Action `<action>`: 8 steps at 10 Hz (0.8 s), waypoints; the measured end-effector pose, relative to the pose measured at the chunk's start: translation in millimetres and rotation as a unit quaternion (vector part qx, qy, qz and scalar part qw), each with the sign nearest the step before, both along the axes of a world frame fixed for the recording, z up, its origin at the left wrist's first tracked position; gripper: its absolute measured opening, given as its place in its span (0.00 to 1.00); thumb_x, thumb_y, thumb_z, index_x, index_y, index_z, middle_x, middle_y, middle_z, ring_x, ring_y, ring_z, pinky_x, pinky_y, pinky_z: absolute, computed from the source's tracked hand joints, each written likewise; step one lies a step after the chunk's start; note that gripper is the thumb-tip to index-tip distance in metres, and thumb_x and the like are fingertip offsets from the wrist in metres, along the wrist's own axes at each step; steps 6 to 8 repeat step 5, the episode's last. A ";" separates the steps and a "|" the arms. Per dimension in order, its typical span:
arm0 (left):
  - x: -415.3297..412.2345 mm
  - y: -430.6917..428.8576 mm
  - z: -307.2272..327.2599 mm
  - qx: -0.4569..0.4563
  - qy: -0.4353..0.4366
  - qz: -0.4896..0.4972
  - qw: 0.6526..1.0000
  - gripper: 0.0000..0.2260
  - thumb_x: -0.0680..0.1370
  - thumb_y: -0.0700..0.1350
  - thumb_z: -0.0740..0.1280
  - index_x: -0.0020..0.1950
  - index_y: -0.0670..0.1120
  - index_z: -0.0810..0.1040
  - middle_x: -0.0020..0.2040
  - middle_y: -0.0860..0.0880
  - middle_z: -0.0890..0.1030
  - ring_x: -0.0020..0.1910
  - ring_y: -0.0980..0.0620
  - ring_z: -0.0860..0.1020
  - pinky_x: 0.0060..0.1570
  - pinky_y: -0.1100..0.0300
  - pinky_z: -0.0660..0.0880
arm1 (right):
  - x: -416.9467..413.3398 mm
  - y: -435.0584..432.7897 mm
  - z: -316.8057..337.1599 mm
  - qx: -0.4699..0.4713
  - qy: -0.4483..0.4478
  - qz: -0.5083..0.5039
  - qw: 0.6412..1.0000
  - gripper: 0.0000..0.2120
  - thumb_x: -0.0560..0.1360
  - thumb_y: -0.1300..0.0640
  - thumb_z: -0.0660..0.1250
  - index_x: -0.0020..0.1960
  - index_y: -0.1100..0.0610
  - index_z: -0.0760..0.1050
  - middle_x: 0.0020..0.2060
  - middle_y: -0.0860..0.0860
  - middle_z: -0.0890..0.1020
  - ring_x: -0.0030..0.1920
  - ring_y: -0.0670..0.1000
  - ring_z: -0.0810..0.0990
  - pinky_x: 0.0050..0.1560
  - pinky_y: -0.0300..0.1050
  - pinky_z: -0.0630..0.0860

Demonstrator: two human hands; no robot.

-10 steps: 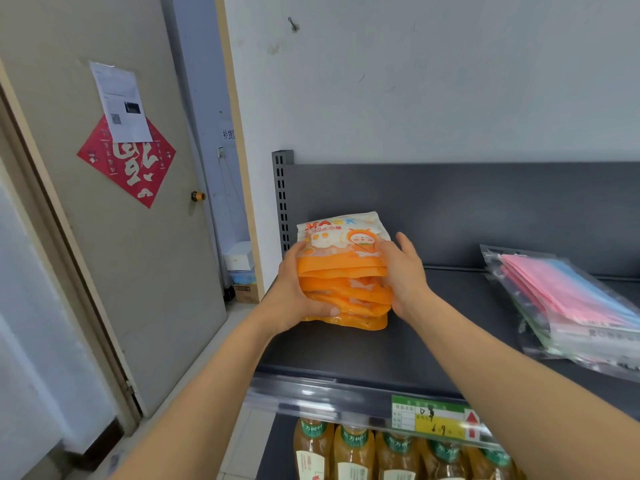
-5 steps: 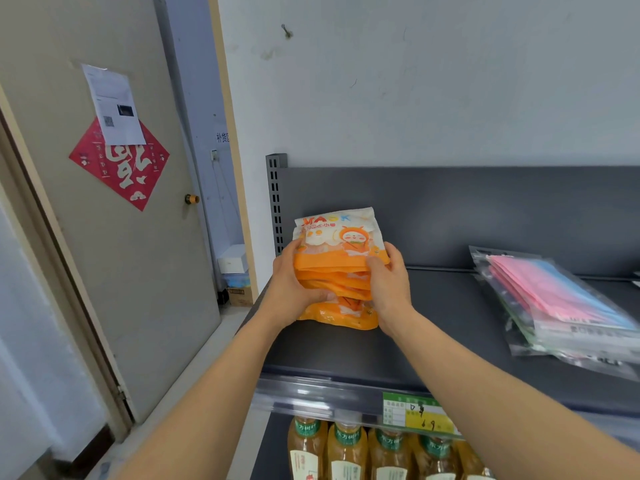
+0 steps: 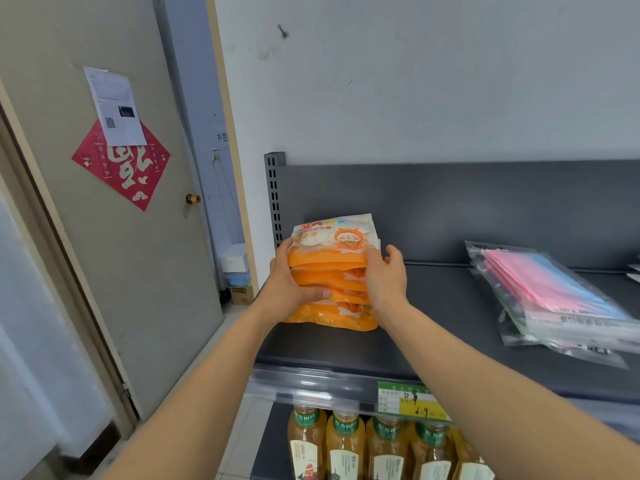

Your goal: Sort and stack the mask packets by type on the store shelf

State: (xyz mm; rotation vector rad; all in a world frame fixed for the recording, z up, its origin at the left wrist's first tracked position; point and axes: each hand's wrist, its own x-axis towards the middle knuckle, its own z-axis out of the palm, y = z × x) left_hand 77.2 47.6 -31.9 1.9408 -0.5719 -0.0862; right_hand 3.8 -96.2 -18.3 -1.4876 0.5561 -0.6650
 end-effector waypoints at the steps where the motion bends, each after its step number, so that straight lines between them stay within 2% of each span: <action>1: -3.3 2.3 -3.0 -0.002 0.003 0.001 1.000 0.51 0.65 0.50 0.79 0.75 0.59 0.45 0.75 0.50 0.59 0.71 0.44 0.65 0.65 0.41 0.71 | -0.8 1.2 -3.9 -0.002 0.007 -0.010 1.000 0.28 0.80 0.44 0.57 0.76 0.52 0.55 0.69 0.52 0.69 0.66 0.55 0.72 0.62 0.54 0.73; 4: -14.2 11.4 4.3 -0.067 0.003 0.019 0.998 0.47 0.67 0.51 0.77 0.76 0.56 0.49 0.76 0.50 0.57 0.72 0.44 0.64 0.65 0.43 0.70 | -8.7 -0.5 -3.7 -0.028 0.004 -0.028 0.999 0.28 0.79 0.44 0.57 0.76 0.52 0.56 0.72 0.52 0.66 0.69 0.54 0.69 0.64 0.53 0.71; 5: -24.1 12.3 14.1 -0.085 -0.028 0.032 0.996 0.42 0.69 0.49 0.75 0.76 0.52 0.53 0.75 0.49 0.58 0.72 0.47 0.64 0.64 0.48 0.70 | -13.7 -0.8 -0.5 -0.067 -0.007 -0.045 0.997 0.27 0.80 0.45 0.57 0.75 0.52 0.57 0.72 0.51 0.66 0.70 0.54 0.68 0.66 0.53 0.70; 8: -24.1 12.3 14.1 -0.085 -0.028 0.032 0.996 0.42 0.69 0.49 0.75 0.76 0.52 0.53 0.75 0.49 0.58 0.72 0.47 0.64 0.64 0.48 0.70 | -13.7 -0.8 -0.5 -0.067 -0.007 -0.045 0.997 0.27 0.80 0.45 0.57 0.75 0.52 0.57 0.72 0.51 0.66 0.70 0.54 0.68 0.66 0.53 0.70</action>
